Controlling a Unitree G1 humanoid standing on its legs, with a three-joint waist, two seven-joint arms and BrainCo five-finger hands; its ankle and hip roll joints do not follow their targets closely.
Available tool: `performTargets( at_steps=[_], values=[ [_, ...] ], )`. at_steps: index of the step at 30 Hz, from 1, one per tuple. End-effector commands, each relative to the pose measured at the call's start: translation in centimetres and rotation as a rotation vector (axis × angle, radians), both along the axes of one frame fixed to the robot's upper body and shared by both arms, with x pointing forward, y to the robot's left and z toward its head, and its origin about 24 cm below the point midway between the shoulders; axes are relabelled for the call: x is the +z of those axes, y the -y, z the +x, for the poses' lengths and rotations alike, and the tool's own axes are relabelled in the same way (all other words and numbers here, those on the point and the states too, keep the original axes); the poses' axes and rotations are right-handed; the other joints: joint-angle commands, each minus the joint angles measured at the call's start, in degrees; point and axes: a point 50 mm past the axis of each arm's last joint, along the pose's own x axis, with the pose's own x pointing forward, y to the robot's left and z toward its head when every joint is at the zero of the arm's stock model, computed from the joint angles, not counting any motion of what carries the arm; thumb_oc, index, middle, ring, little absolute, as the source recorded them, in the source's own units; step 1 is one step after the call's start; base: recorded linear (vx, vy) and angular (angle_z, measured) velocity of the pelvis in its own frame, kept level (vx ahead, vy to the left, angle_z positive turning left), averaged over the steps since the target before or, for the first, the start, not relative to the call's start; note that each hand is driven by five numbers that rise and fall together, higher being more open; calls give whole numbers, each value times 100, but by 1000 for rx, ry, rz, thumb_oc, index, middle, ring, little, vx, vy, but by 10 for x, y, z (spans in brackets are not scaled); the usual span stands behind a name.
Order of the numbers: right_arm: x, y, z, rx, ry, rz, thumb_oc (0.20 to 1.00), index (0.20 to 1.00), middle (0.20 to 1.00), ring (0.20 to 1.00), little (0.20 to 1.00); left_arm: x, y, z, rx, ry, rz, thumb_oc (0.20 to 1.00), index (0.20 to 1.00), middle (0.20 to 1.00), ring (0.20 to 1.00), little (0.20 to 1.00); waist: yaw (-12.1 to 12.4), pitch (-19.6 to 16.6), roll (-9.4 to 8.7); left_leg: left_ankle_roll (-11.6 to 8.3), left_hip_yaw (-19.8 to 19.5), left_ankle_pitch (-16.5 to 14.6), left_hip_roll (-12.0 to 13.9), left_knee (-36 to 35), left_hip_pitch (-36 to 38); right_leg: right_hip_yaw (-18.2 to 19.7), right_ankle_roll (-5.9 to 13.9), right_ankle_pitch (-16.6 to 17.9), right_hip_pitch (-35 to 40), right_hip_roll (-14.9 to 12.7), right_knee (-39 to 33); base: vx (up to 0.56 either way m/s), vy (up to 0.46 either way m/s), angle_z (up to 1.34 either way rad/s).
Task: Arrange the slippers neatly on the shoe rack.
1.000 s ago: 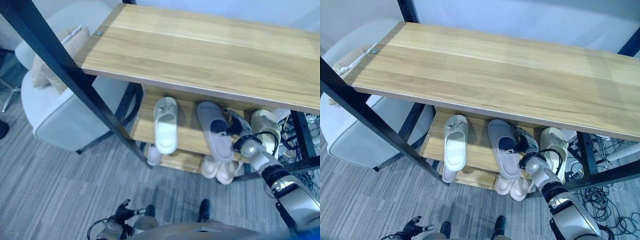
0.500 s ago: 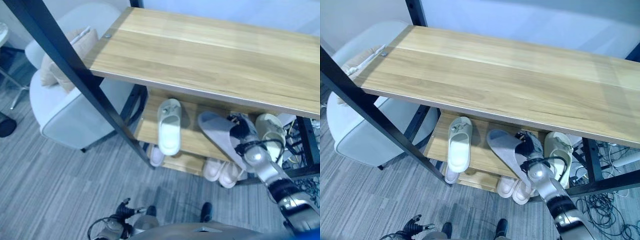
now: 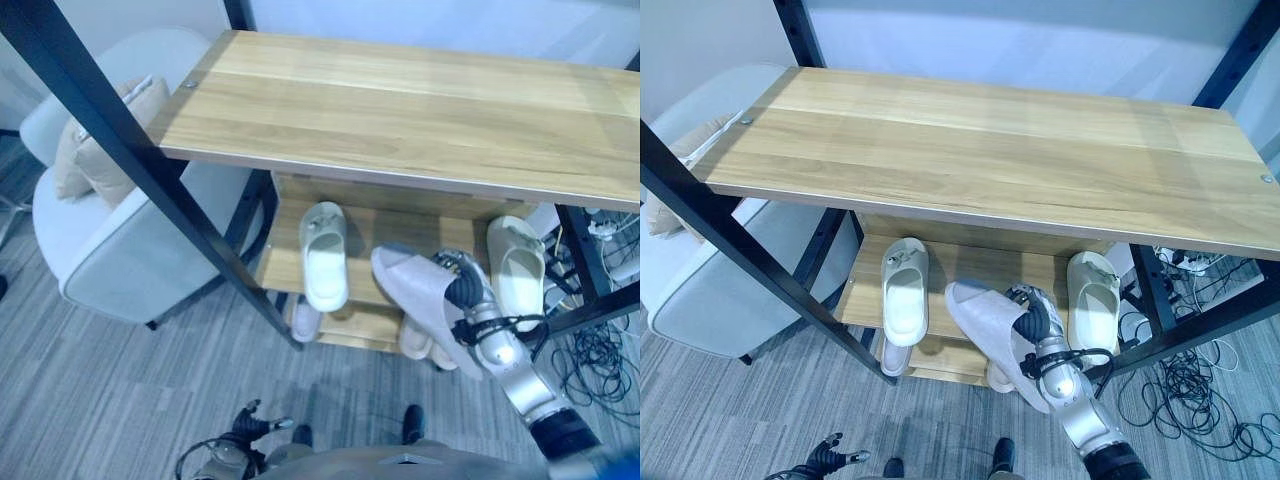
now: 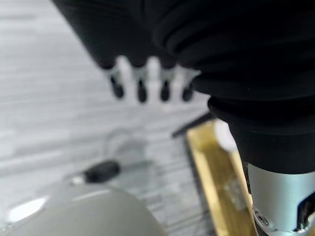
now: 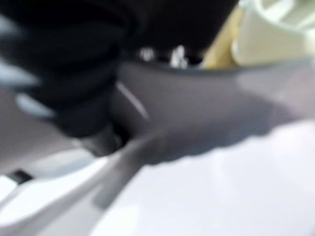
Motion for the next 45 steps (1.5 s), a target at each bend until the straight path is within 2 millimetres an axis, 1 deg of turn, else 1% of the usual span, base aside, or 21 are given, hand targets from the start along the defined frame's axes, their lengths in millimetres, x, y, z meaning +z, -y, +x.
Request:
performTargets(
  at_steps=[1,6,7,9,11,12,13,15,16,17,18,22,25,27,28,32,34,38,41,44,45],
  values=[
    [27,-15,-4,108,117,123,200,200,200,200,200,-4,10,2,0,-33,6,1000,1000,1000,1000,1000,-38,-1,-132,99,-94,195,-286,31,-417,198,419,-500,762,-178,148,-35,65,-4],
    [13,-19,-31,198,25,80,200,200,200,200,200,-4,8,2,-18,-32,7,1000,1000,1000,1000,1000,-209,72,-109,233,52,97,-417,31,-281,362,520,-449,557,-353,609,-40,98,-8],
    [13,-19,-31,198,25,80,200,200,200,200,200,-4,9,2,-18,-32,7,1000,1000,1000,1000,1000,-202,72,-109,235,59,96,-419,31,-279,372,522,-456,548,-356,624,-58,107,-30],
    [0,-18,-38,211,-33,31,200,200,200,200,200,-3,4,2,3,-27,13,1000,1000,1000,1000,1000,-258,236,-81,306,190,69,-455,31,-173,425,540,-402,269,-434,1206,-99,102,-49],
    [-7,-18,-41,210,-67,29,200,200,200,200,200,-2,-3,2,31,-23,20,1000,1000,1000,1000,1000,-226,375,-54,325,336,92,-414,31,-116,200,491,-429,116,-418,1607,-105,62,-80],
    [-8,-17,-47,219,-82,36,200,200,200,200,200,0,-11,4,45,-14,39,1000,1000,1000,1000,1000,-296,433,-70,317,370,155,-395,31,-83,209,386,-666,90,-105,1866,-112,13,-91],
    [-3,-13,-50,234,-69,23,200,200,200,200,200,4,-18,12,63,15,50,1000,1000,1000,1000,1000,-349,397,-93,307,361,259,-422,31,-174,408,297,-857,-17,404,1831,-87,-26,-67],
    [7,-7,-54,252,-18,-58,200,200,200,200,200,6,-22,13,72,29,53,1000,1000,1000,1000,1000,-373,330,-127,280,352,326,-453,31,-268,504,184,-1000,45,737,1638,-37,-55,-26],
    [7,-7,-54,252,-18,-60,200,200,200,200,200,6,-21,13,72,28,52,1000,1000,1000,1000,1000,-377,325,-121,277,346,323,-450,31,-268,499,180,-1000,50,740,1630,-7,-85,-3],
    [11,-7,-62,274,-1,-77,200,200,200,200,200,7,-21,17,60,46,53,1000,1000,1000,1000,1000,-412,296,-167,263,288,359,-479,31,-315,698,31,-1049,118,906,1432,19,-139,37],
    [6,-6,-68,302,-43,-85,200,200,200,200,200,6,-20,13,75,43,51,1000,1000,1000,1000,1000,-363,232,-202,238,254,358,-481,31,-322,704,-21,-984,245,929,1148,30,-178,53],
    [-6,-2,-70,316,-102,-123,200,200,200,200,200,4,-17,7,104,34,33,1000,1000,1000,1000,1000,-296,222,-204,201,184,388,-420,45,-286,629,-49,-897,395,932,819,15,-85,34],
    [-7,6,-64,285,-102,-130,200,200,200,200,200,3,-13,6,140,44,14,1000,1000,1000,1000,1000,-229,413,-261,109,173,175,-388,992,-769,545,-129,-907,429,823,805,-93,-56,20],
    [-7,9,-58,261,-91,-147,200,200,200,200,200,3,-9,8,168,60,-2,1000,1000,1000,1000,1000,-191,490,-285,-18,188,148,-216,1397,-1062,511,-194,-961,417,775,830,-83,17,28],
    [-7,10,-55,256,-82,-160,200,200,200,200,200,2,-7,7,177,57,-9,1000,1000,1000,1000,1000,-172,489,-273,-12,152,133,-128,1400,-1058,520,-204,-973,402,770,858,-16,66,10],
    [-19,17,-52,195,-120,-156,200,200,200,200,200,0,-11,-3,246,44,2,1000,1000,1000,1000,1000,-97,437,-310,-89,-234,381,313,1084,-950,578,-159,-1032,397,703,954,38,98,-5],
    [-29,21,-57,160,-164,-144,200,200,200,200,200,0,-15,-7,259,33,16,1000,1000,1000,1000,1000,-131,375,-297,-101,-279,493,510,808,-752,538,-155,-1104,387,669,1024,71,149,-6],
    [-48,29,-69,84,-256,-112,200,200,200,200,200,2,-15,-2,273,64,23,1000,1000,1000,1000,1000,-169,273,-248,-144,-378,456,383,587,-554,528,-97,-1102,432,571,1089,85,193,-2],
    [-53,31,-71,54,-278,-92,200,200,200,200,200,4,-17,2,272,84,32,1000,1000,1000,1000,1000,-158,261,-275,-109,-367,327,265,643,-477,577,-50,-1069,445,484,1142,31,142,5],
    [-58,29,-70,33,-296,-67,200,200,200,200,200,6,-22,5,267,93,50,1000,1000,1000,1000,1000,-130,227,-328,-28,-279,180,149,708,-401,645,15,-1033,461,392,1188,1,150,-6],
    [-59,26,-68,32,-299,-64,200,200,200,200,200,6,-24,6,250,90,68,1000,1000,1000,1000,1000,-129,183,-362,49,-187,67,54,704,-281,716,95,-954,449,334,1228,-24,142,-31]
  ],
)
